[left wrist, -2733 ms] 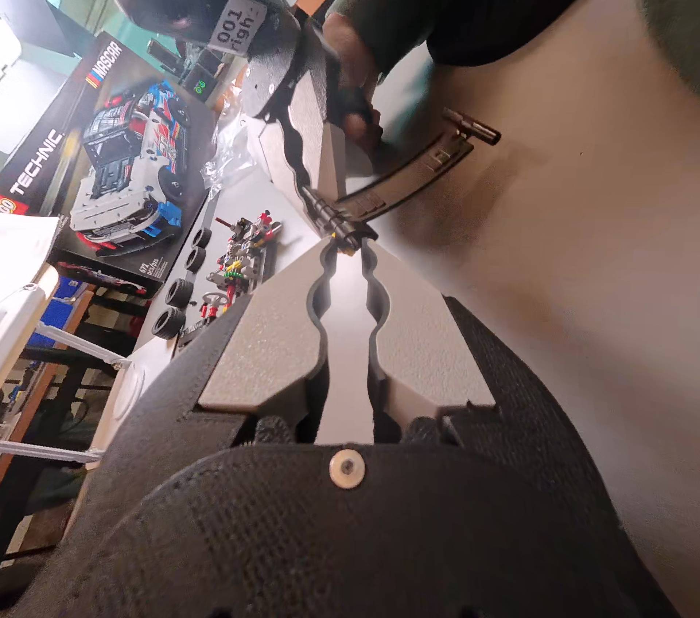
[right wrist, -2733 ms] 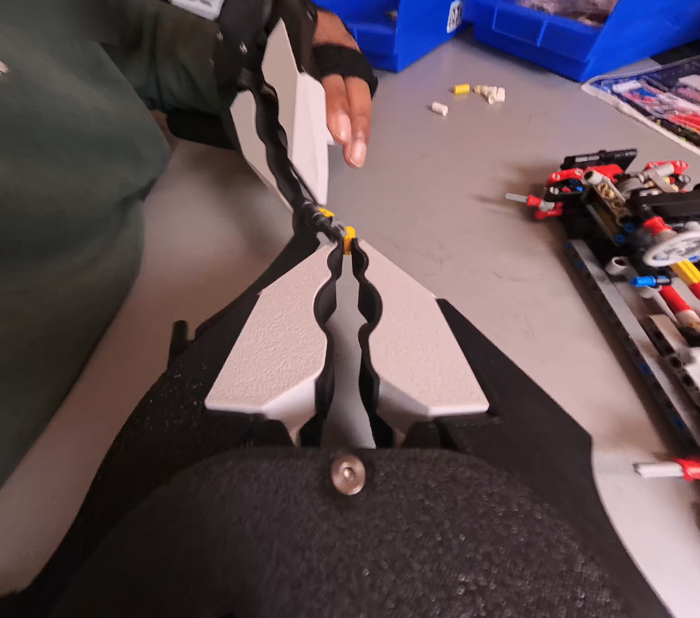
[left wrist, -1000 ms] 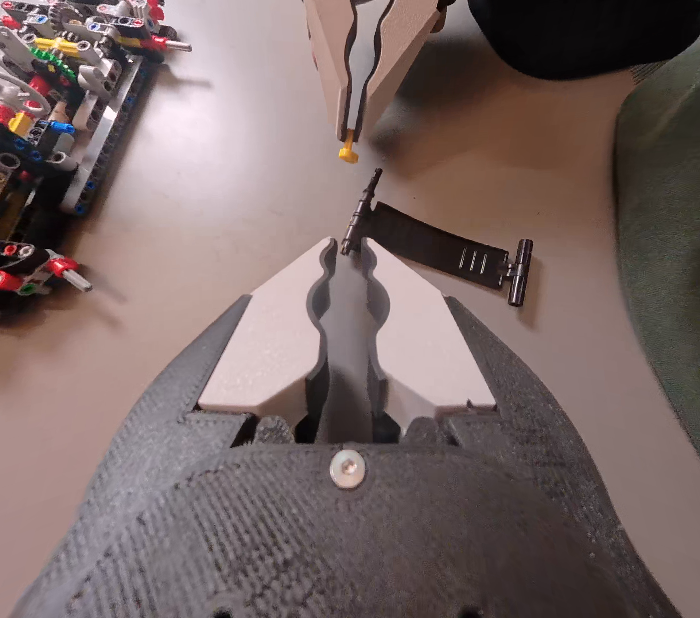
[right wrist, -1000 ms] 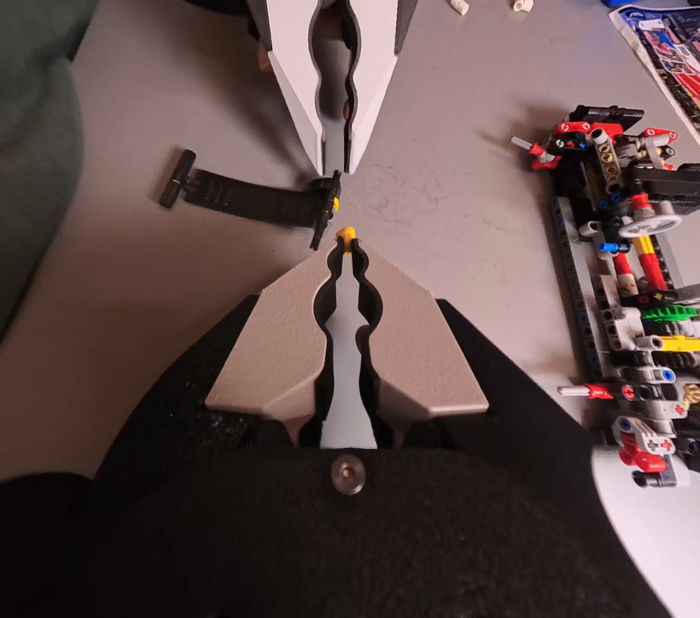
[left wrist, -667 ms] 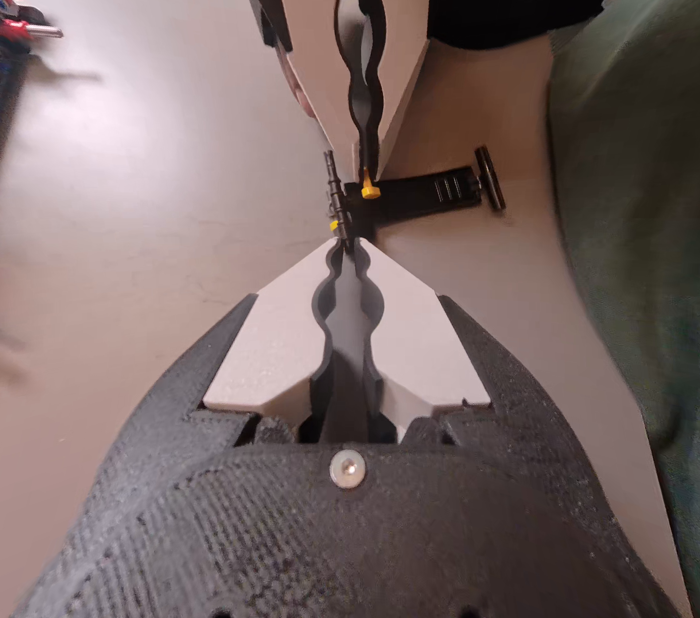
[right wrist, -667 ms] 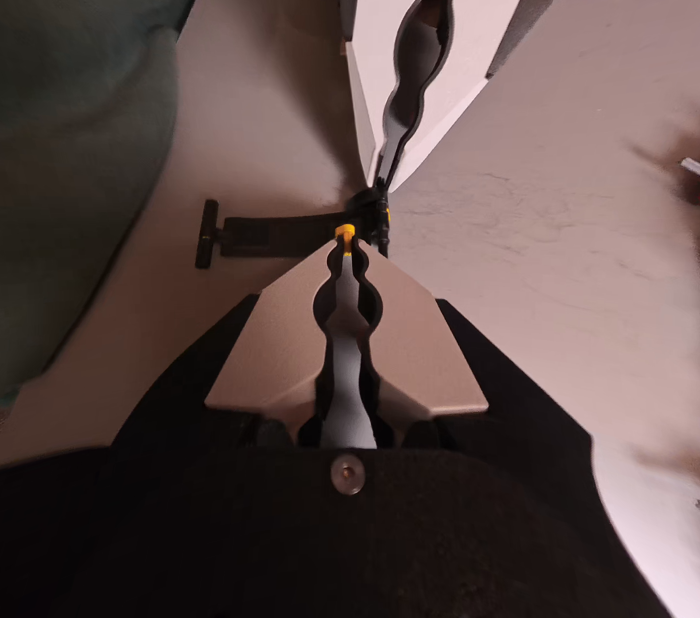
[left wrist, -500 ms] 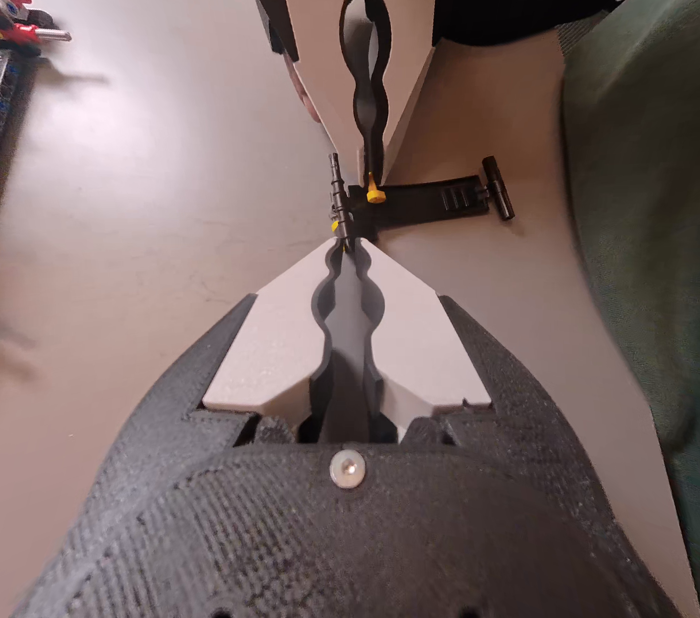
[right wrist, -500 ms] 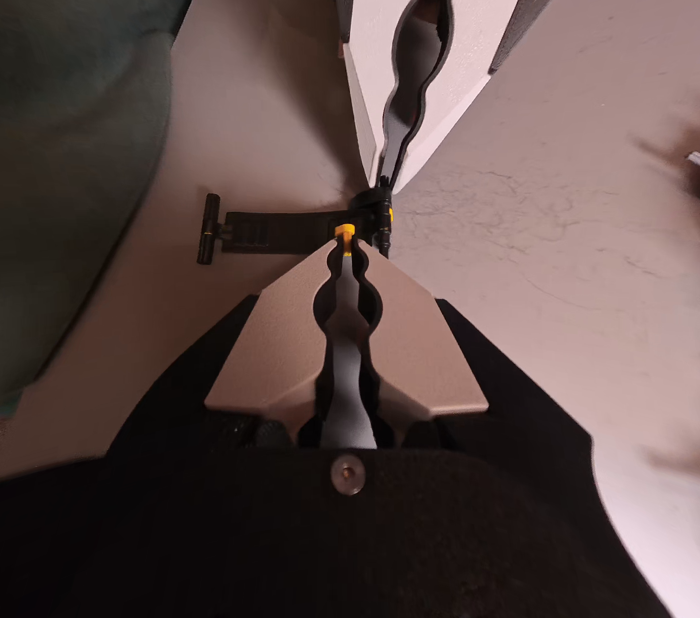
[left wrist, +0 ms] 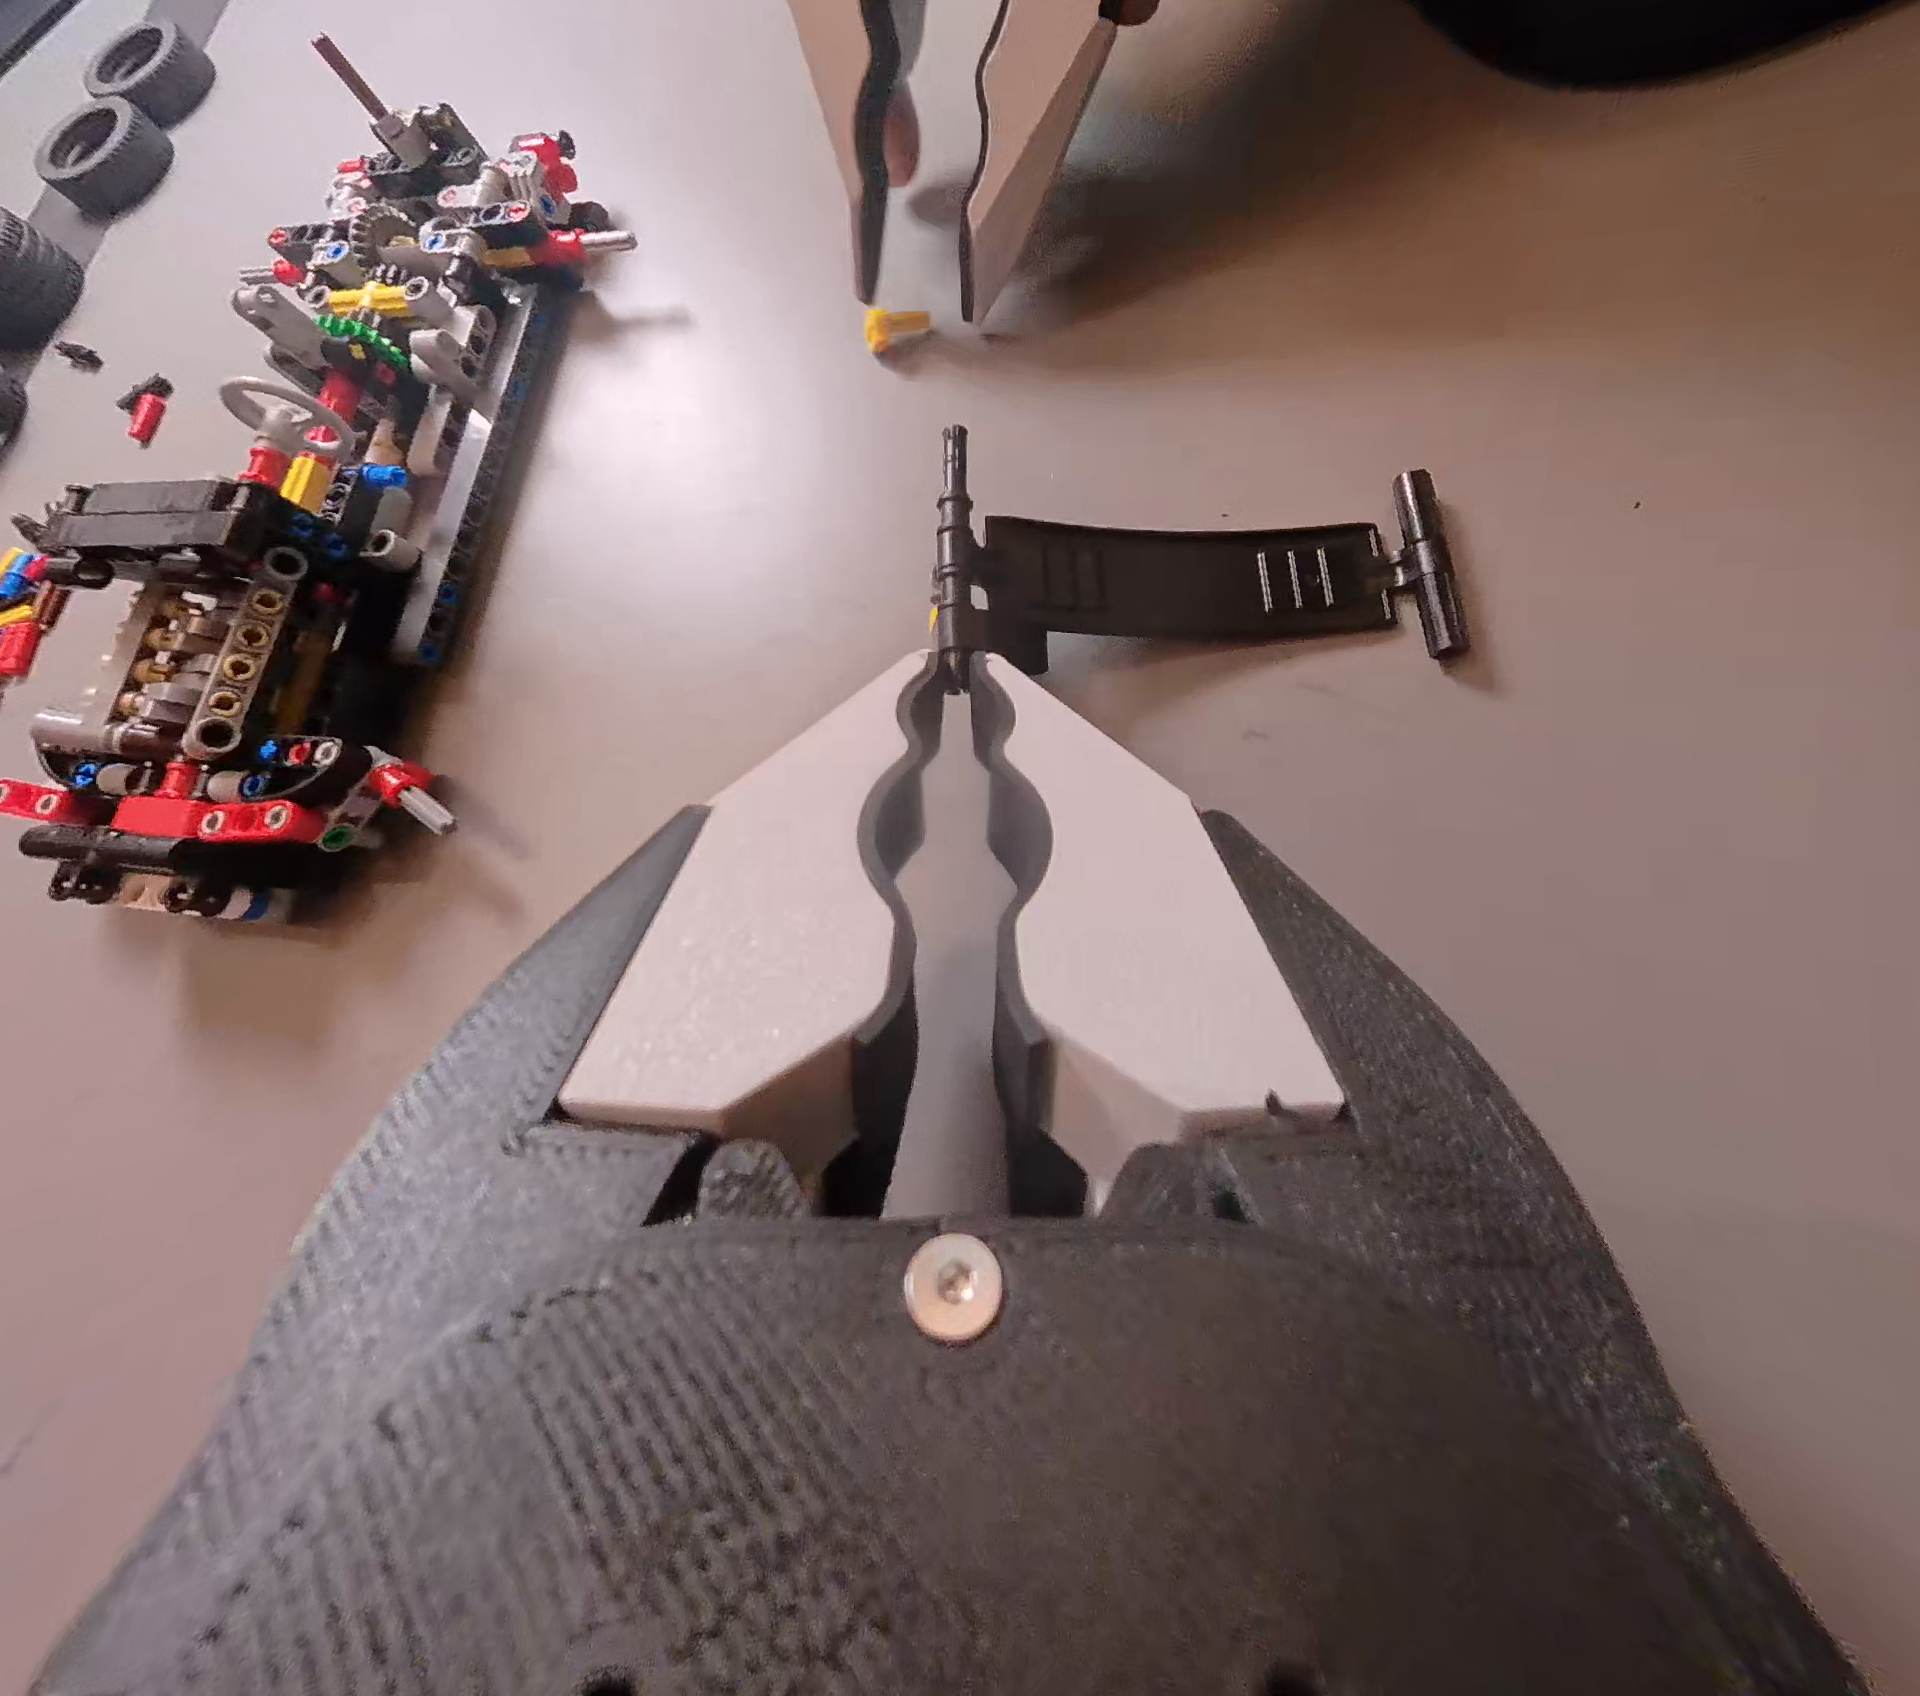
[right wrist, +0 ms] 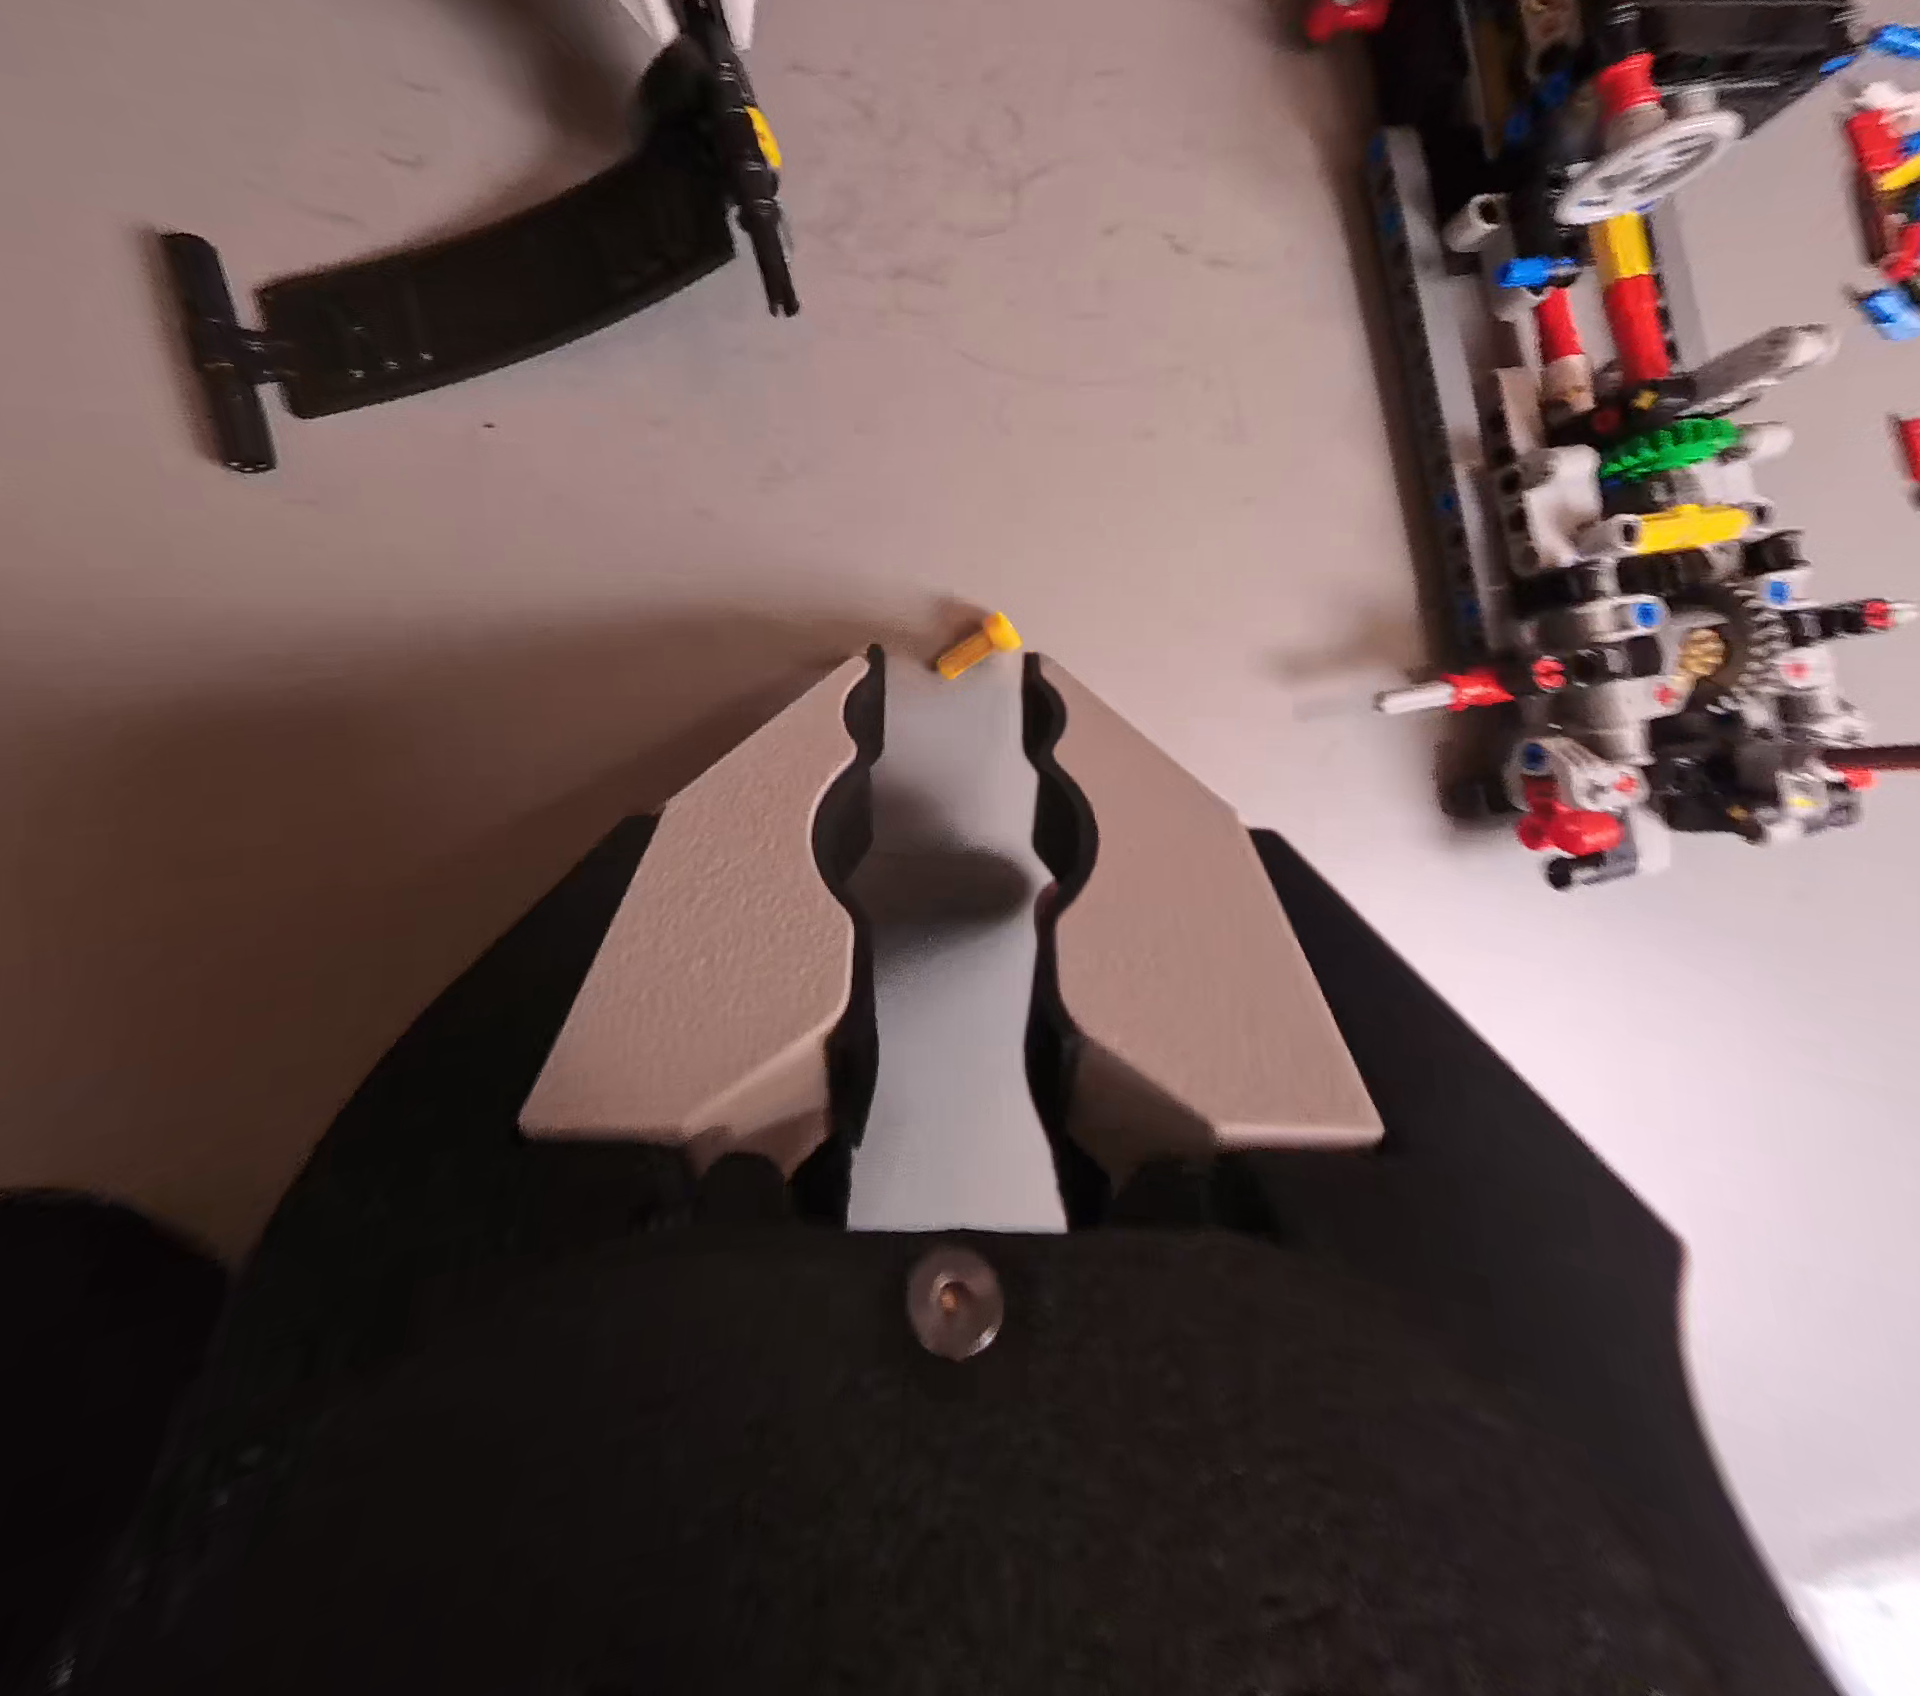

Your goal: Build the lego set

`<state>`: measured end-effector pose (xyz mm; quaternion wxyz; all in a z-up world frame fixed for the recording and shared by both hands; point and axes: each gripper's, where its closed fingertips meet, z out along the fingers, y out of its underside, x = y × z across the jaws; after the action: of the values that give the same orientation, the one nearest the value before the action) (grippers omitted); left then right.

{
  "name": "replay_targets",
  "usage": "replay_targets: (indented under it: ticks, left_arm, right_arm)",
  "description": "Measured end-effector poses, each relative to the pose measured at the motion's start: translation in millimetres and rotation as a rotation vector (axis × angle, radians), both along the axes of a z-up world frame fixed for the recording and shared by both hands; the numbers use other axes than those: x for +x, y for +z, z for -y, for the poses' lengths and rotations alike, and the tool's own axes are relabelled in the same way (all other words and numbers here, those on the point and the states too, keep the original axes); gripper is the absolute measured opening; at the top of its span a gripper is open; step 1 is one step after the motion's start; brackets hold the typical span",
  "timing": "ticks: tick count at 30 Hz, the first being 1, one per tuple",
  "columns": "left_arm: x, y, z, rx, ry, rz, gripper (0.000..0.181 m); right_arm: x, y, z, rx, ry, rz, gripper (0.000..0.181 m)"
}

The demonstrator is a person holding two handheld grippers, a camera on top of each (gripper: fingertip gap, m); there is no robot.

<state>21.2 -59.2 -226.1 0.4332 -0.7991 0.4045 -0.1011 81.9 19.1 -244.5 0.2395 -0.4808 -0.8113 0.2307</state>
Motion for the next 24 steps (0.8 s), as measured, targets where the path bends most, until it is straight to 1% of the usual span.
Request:
replay_targets:
  ticks: [1,2,4,5,7,8,10,12,13,15,16,17,18,20,21,22,24]
  left_arm:
    - [0,2,0,0.016,-0.002,-0.002,0.002]
    - [1,5,-1,0.036,0.000,-0.001,0.002]
    - [2,11,-3,0.073,-0.003,0.002,0.002]
    - [3,14,-3,0.091,-0.010,0.004,0.002]
    - [5,18,-2,0.119,-0.022,0.005,0.002]
    - [6,19,-1,0.129,-0.031,0.006,0.002]
    - [6,21,0,0.141,-0.036,0.009,0.002]
    - [4,22,0,0.134,-0.027,0.033,0.002]
    - [3,26,-1,0.127,-0.016,0.086,0.005]
    - [1,38,-1,0.061,0.008,0.277,0.010]
    - [1,43,0,-0.018,0.010,0.408,0.013]
    - [0,48,2,-0.115,0.013,0.545,0.025]
    - [-2,52,3,-0.206,0.014,0.677,0.031]
    - [-1,65,6,-0.350,-0.012,0.920,0.032]
    - [1,71,9,-0.419,-0.035,1.016,0.031]
    - [3,73,11,-0.481,-0.049,1.077,0.031]
    - [8,77,14,-0.523,-0.074,1.135,0.032]
  right_arm:
    - [-2,8,-2,0.009,-0.009,-0.029,0.015]
    - [-5,19,6,-0.040,0.002,-0.072,0.018]
    - [-13,40,37,-0.229,0.056,-0.126,0.022]
    - [-16,43,49,-0.291,0.078,-0.131,0.024]
    - [-27,39,58,-0.331,0.073,-0.137,0.026]
    - [-32,37,58,-0.340,0.061,-0.144,0.022]
    - [-38,38,63,-0.354,0.089,-0.183,0.002]
    - [-39,45,67,-0.323,0.142,-0.248,0.000]
    - [-40,48,67,-0.289,0.160,-0.284,0.000]
    - [-42,60,65,-0.198,0.188,-0.396,0.000]
    - [-42,68,65,-0.146,0.208,-0.469,0.001]
    - [-41,77,68,-0.111,0.232,-0.533,0.001]
    - [-41,85,70,-0.085,0.244,-0.586,0.000]
    - [-43,97,71,0.037,0.266,-0.684,0.001]
    - [-43,99,72,0.112,0.284,-0.717,0.001]
    - [-43,99,75,0.170,0.304,-0.730,0.001]
    - [-45,97,80,0.259,0.336,-0.742,0.001]
